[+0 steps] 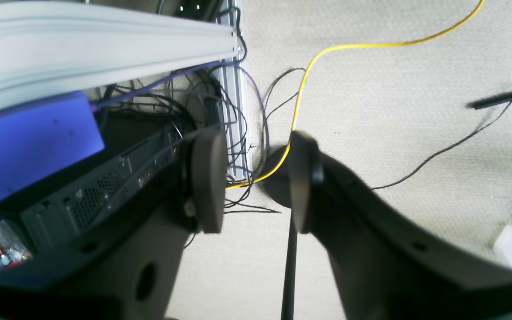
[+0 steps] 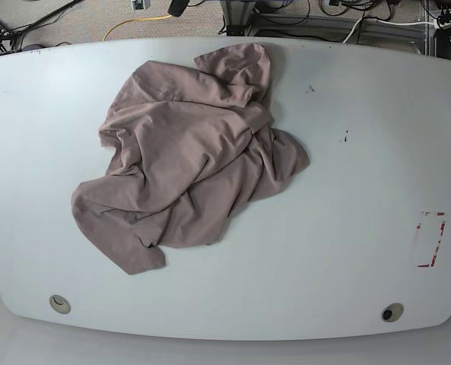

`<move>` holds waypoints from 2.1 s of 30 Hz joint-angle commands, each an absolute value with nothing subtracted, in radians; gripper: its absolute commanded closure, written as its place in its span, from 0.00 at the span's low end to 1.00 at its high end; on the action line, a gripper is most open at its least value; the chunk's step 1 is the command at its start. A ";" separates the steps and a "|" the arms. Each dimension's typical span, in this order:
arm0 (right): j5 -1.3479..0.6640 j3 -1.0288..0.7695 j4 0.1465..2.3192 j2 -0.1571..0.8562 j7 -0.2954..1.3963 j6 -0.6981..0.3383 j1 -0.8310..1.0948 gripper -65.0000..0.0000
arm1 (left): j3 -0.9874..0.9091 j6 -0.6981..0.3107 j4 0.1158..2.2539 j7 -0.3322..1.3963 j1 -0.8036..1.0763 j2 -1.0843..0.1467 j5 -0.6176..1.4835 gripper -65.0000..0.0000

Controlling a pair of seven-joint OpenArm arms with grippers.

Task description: Fold the T-shirt properly

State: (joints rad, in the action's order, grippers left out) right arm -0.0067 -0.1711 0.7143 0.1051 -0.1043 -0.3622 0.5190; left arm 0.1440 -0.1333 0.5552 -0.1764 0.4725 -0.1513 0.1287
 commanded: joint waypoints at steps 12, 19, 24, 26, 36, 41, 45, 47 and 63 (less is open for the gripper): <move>-0.001 -0.171 0.759 0.097 -0.090 -0.364 0.450 0.67 | 0.151 -0.136 0.515 -0.147 0.410 -0.142 0.124 0.69; -0.002 -0.171 0.759 0.097 -0.091 -0.367 0.455 0.67 | 0.151 -0.136 0.599 -0.147 0.440 -0.142 0.125 0.70; -0.004 -0.176 0.780 0.097 -0.087 -0.367 0.475 0.67 | 0.151 -0.136 0.676 -0.147 0.479 -0.143 0.125 0.70; -0.004 -0.176 0.823 0.097 -0.087 -0.366 0.507 0.67 | 0.151 -0.136 0.713 -0.147 0.499 -0.145 0.125 0.70; -0.004 -0.177 1.119 0.079 0.039 -0.367 0.667 0.67 | 0.147 -0.136 0.872 -0.143 0.621 -0.179 0.122 0.69; -0.004 -0.177 1.290 0.077 0.094 -0.367 0.776 0.67 | 0.145 -0.134 0.967 -0.143 0.693 -0.193 0.125 0.69; -0.005 -0.177 1.391 0.077 0.117 -0.367 0.858 0.67 | 0.145 -0.134 1.053 -0.143 0.765 -0.228 0.128 0.69; -0.005 -0.177 1.432 0.077 0.117 -0.366 0.894 0.67 | 0.145 -0.134 1.098 -0.143 0.794 -0.239 0.128 0.69; -0.251 -0.283 1.748 0.079 0.116 -0.372 1.182 0.67 | -0.125 -0.136 1.509 -0.143 1.087 -0.243 0.125 0.65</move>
